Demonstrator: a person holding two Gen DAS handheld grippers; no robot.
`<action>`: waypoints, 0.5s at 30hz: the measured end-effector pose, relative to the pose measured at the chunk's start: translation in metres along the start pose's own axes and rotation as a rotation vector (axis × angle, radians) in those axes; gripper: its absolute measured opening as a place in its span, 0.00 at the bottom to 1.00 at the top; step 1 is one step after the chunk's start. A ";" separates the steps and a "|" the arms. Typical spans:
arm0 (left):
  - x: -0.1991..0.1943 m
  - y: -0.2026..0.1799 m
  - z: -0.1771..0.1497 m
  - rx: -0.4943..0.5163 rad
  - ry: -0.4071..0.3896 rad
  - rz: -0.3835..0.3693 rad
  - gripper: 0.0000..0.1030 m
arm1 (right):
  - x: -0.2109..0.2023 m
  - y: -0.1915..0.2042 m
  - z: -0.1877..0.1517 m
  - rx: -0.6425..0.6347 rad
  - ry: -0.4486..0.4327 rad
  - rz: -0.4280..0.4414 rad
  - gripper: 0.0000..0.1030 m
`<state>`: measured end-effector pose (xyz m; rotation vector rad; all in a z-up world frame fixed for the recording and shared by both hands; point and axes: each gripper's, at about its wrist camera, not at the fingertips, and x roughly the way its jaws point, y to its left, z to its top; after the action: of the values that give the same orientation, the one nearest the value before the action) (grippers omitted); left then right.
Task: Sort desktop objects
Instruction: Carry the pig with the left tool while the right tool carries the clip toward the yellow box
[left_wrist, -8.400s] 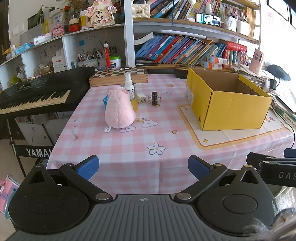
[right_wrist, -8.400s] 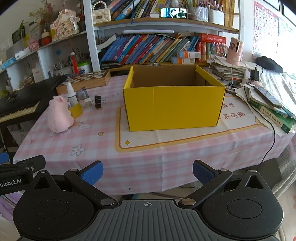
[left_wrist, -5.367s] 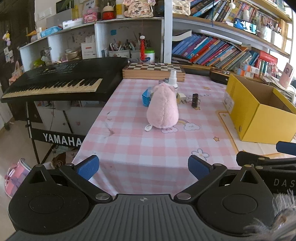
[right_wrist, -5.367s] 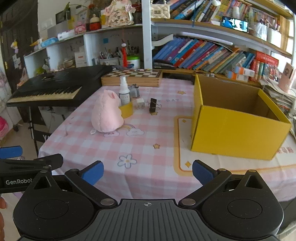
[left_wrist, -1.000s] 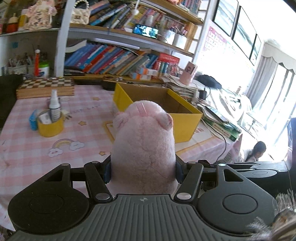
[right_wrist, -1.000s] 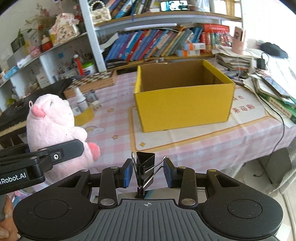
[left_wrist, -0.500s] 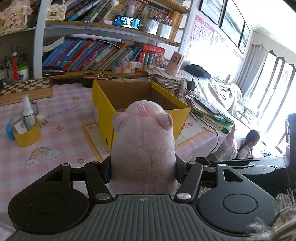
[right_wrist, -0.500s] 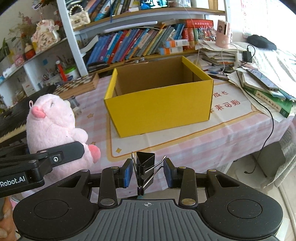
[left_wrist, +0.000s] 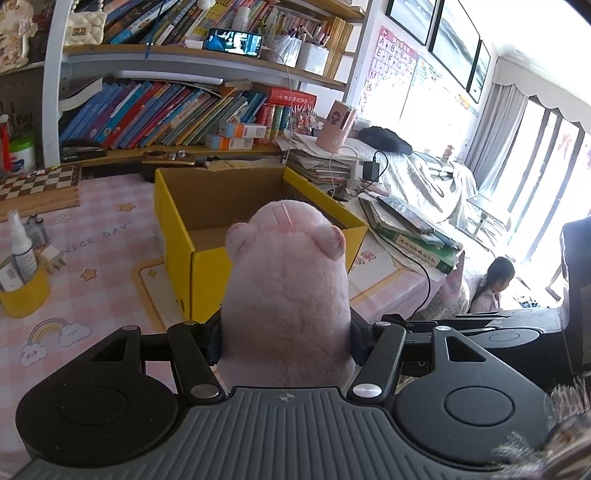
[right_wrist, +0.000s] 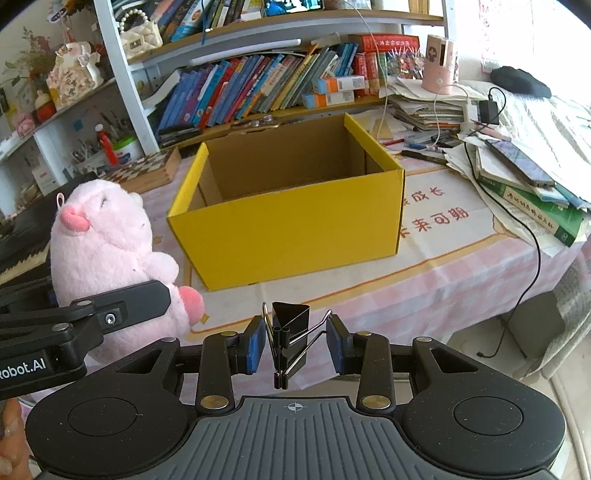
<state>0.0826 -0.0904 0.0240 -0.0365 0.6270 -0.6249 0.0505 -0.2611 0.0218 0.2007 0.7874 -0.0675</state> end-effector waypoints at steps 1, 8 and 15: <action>0.002 -0.002 0.002 0.001 -0.003 0.000 0.57 | 0.001 -0.002 0.002 -0.003 -0.001 0.002 0.35; 0.018 -0.015 0.016 -0.003 -0.019 0.011 0.57 | 0.007 -0.019 0.022 -0.028 -0.019 0.022 0.35; 0.028 -0.026 0.032 -0.006 -0.049 0.045 0.57 | 0.013 -0.034 0.043 -0.058 -0.046 0.067 0.35</action>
<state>0.1042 -0.1321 0.0407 -0.0432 0.5808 -0.5773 0.0848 -0.3030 0.0367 0.1699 0.7353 0.0136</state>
